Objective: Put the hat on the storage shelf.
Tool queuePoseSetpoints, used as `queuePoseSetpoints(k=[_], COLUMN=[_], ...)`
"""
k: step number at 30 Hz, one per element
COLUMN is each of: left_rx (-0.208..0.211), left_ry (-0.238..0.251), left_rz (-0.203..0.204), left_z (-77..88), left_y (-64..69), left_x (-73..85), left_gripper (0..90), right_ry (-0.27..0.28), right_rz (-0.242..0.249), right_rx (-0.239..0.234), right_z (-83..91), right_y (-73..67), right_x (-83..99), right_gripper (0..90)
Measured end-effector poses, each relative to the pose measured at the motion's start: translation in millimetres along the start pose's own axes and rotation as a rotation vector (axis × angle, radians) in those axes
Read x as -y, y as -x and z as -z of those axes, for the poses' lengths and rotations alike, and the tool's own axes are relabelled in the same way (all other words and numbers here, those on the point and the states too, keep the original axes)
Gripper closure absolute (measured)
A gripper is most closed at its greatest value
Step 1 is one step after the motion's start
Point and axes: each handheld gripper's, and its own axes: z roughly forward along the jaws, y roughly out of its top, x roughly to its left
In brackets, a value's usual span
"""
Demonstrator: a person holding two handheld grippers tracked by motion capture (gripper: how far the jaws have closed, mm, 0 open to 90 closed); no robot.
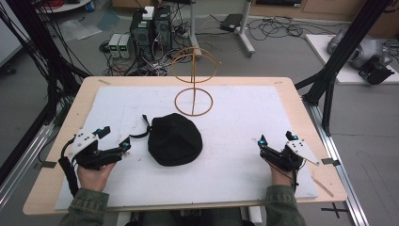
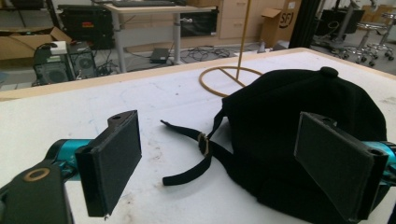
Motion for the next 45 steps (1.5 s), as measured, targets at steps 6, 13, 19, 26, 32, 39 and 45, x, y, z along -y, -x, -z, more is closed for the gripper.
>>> queuePoseSetpoints(k=[6,13,19,26,32,39,45], left_rx=[0.038,0.097,0.137,0.178,0.192,0.223,0.248], left_ry=[-0.017,-0.028,-0.064,-0.125,-0.174,-0.224,-0.284], left_rz=[-0.01,-0.024,-0.063,-0.108,-0.139,-0.187,-0.188], left_z=[-14.3,-32.7,-41.3,-47.2,-61.0,-75.5,-86.9], left_y=[10.9,25.7,35.2,44.6,51.2,64.5,69.8], left_x=[-3.4,-8.7,-12.6,-12.0,-12.5,-14.7,-14.3], left_gripper=[15.2,15.6,15.9,15.9,16.0,18.4,19.2], right_ry=[-0.001,0.003,0.0,0.005,0.002,0.004,0.005], right_rz=[0.001,0.005,0.004,0.024,0.023,0.019,0.018], right_rx=[-0.006,-0.016,-0.02,-0.026,-0.032,-0.038,-0.036], right_z=[1.4,0.8,0.3,-0.6,-2.1,-2.9,-3.6], right_y=[0.0,-0.5,-0.3,-1.1,-1.7,-1.6,-0.5], right_x=[0.0,-0.3,-0.1,-0.1,0.0,-0.2,-0.2], right_gripper=[4.4,4.4,4.4,4.4,4.4,4.4,4.4])
